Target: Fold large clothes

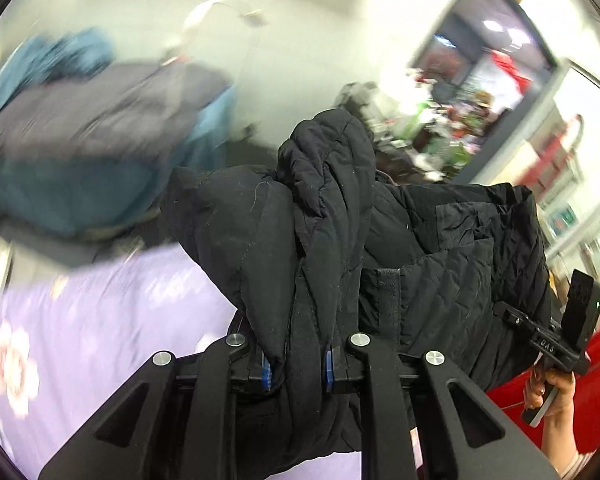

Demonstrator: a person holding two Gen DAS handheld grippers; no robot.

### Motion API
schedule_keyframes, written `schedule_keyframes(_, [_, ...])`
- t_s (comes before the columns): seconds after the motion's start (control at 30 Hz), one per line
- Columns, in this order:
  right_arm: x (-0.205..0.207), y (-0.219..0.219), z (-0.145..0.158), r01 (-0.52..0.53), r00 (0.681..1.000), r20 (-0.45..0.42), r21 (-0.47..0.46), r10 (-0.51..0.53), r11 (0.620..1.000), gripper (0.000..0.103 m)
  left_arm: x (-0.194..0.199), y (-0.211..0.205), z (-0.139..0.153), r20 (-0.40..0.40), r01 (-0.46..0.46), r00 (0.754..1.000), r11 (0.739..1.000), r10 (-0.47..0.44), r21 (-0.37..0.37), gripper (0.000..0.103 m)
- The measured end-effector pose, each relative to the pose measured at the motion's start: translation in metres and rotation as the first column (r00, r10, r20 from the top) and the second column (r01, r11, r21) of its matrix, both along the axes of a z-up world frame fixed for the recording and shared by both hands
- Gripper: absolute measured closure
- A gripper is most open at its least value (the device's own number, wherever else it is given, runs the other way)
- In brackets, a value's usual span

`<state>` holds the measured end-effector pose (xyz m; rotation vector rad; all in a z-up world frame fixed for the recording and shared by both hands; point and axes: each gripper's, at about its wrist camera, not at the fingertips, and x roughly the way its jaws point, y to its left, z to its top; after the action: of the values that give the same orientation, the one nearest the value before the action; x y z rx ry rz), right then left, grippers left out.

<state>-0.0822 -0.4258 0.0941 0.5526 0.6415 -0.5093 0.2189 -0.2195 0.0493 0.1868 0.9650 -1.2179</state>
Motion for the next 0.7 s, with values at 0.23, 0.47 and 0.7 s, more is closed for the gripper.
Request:
schedule_keyframes(0.23, [-0.102, -0.109, 0.023, 0.262, 0.965, 0.017, -0.021, -0.262, 0.965, 0.087, -0.079, -0.185, 0.032, 0.039, 0.258, 0.966, 0.961, -0.256, -0.102, 0.086])
schedule_keyframes(0.47, [-0.235, -0.194, 0.004, 0.519, 0.854, -0.012, 0.106, -0.521, 0.848, 0.087, -0.168, -0.338, -0.004, -0.050, 0.389, 0.918, 0.918, -0.393, -0.083, 0.086])
schedule_keyframes(0.7, [-0.337, -0.223, -0.099, 0.634, 0.731, -0.071, 0.440, -0.679, 0.636, 0.082, -0.199, -0.406, -0.075, -0.017, 0.354, 0.935, 0.929, -0.354, 0.104, 0.082])
